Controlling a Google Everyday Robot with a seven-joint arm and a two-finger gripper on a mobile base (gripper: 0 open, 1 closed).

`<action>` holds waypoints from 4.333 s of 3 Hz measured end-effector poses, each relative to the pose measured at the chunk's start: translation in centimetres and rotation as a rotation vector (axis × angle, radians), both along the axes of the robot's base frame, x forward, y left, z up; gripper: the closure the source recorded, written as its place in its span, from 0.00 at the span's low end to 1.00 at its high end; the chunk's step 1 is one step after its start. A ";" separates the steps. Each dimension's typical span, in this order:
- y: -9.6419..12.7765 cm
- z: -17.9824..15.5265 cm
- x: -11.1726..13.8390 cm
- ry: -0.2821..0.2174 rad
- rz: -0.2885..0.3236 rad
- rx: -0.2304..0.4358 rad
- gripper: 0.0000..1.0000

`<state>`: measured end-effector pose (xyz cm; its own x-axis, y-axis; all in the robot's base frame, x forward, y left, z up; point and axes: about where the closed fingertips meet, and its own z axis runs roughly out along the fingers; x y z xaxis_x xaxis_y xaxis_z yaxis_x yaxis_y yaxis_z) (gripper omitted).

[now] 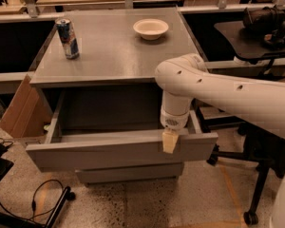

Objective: Open top drawer

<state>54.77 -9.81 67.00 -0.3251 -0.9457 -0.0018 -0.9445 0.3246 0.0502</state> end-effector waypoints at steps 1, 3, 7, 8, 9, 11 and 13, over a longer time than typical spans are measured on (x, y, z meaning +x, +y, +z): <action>0.0 -0.1 0.0 0.002 0.000 -0.001 0.83; 0.0 -0.2 -0.1 0.004 0.000 -0.001 0.37; -0.1 -0.2 -5.2 0.040 -0.050 0.017 0.18; 0.1 -0.2 -11.1 0.095 -0.127 0.062 0.42; 0.1 0.1 -11.0 0.095 -0.127 0.062 0.64; 0.1 0.0 -11.2 0.098 -0.126 0.059 0.31; 0.1 -0.1 -11.3 0.100 -0.125 0.058 0.00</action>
Offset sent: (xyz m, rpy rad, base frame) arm -0.0004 -0.0002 -0.0009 -0.0006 0.0016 0.0002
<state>43.49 -9.76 66.88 -0.4411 -0.8973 -0.0168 -0.8865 0.4328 0.1635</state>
